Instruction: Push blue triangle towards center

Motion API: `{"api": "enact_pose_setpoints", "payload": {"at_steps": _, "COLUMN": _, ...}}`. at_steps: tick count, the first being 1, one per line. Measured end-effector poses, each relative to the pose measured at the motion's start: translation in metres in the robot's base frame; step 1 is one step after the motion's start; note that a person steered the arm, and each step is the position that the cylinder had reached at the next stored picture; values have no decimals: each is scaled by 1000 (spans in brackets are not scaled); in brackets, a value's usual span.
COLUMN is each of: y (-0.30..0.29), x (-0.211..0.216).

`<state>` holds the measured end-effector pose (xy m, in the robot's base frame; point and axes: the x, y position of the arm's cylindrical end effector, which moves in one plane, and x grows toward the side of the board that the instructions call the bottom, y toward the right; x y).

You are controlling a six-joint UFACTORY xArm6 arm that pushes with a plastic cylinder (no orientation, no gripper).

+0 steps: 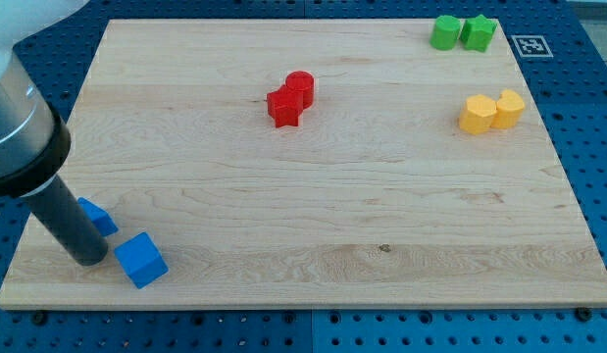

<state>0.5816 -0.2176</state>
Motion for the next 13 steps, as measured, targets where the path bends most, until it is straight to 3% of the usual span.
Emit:
{"api": "enact_pose_setpoints", "payload": {"at_steps": 1, "y": -2, "x": 35}}
{"api": "enact_pose_setpoints", "payload": {"at_steps": 3, "y": -42, "x": 35}}
{"api": "enact_pose_setpoints", "payload": {"at_steps": 5, "y": -56, "x": -10}}
{"api": "enact_pose_setpoints", "payload": {"at_steps": 10, "y": 44, "x": -45}}
{"api": "enact_pose_setpoints", "payload": {"at_steps": 13, "y": 78, "x": -97}}
